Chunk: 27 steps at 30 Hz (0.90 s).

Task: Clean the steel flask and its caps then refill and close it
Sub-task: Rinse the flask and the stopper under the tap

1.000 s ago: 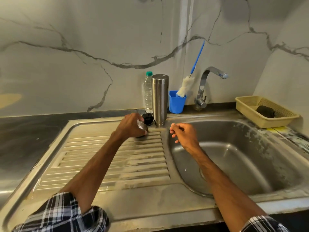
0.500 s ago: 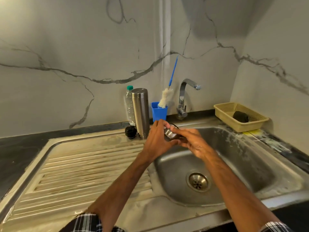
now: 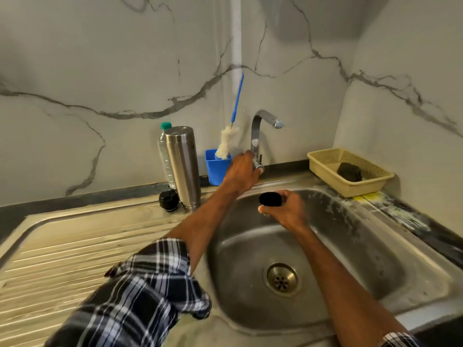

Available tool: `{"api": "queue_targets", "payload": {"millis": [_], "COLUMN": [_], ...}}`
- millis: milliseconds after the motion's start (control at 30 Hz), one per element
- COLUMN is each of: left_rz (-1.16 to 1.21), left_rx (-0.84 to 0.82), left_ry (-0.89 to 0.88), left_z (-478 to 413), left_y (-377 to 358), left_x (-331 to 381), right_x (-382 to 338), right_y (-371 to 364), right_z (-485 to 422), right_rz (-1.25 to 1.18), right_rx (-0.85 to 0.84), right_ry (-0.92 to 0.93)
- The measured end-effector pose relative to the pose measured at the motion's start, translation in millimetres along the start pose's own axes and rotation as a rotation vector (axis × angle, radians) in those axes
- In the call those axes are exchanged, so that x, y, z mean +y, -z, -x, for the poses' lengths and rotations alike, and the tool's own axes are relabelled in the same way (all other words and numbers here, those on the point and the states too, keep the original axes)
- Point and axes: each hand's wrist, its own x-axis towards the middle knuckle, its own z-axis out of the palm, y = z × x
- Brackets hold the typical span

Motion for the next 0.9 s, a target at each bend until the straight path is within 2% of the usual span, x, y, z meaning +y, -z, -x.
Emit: {"api": "queue_targets", "payload": {"millis": [333, 467, 900], "left_rz": [-0.160, -0.174, 0.053], "left_rx": [0.012, 0.078, 0.194], "left_ry": [-0.059, -0.029, -0.034], "left_z": [-61.2, -64.8, -57.0], "left_y": [-25.3, -31.3, -33.4], "left_x": [-0.9, -1.3, -12.1], "right_x": [2.3, 3.5, 5.6], "right_y": [0.6, 2.7, 2.2], "right_z": [-0.7, -2.4, -6.3], "right_rz": [0.175, 0.183, 0.161], "right_rx": [-0.014, 0.001, -0.007], "right_ry": [0.078, 0.081, 0.067]}}
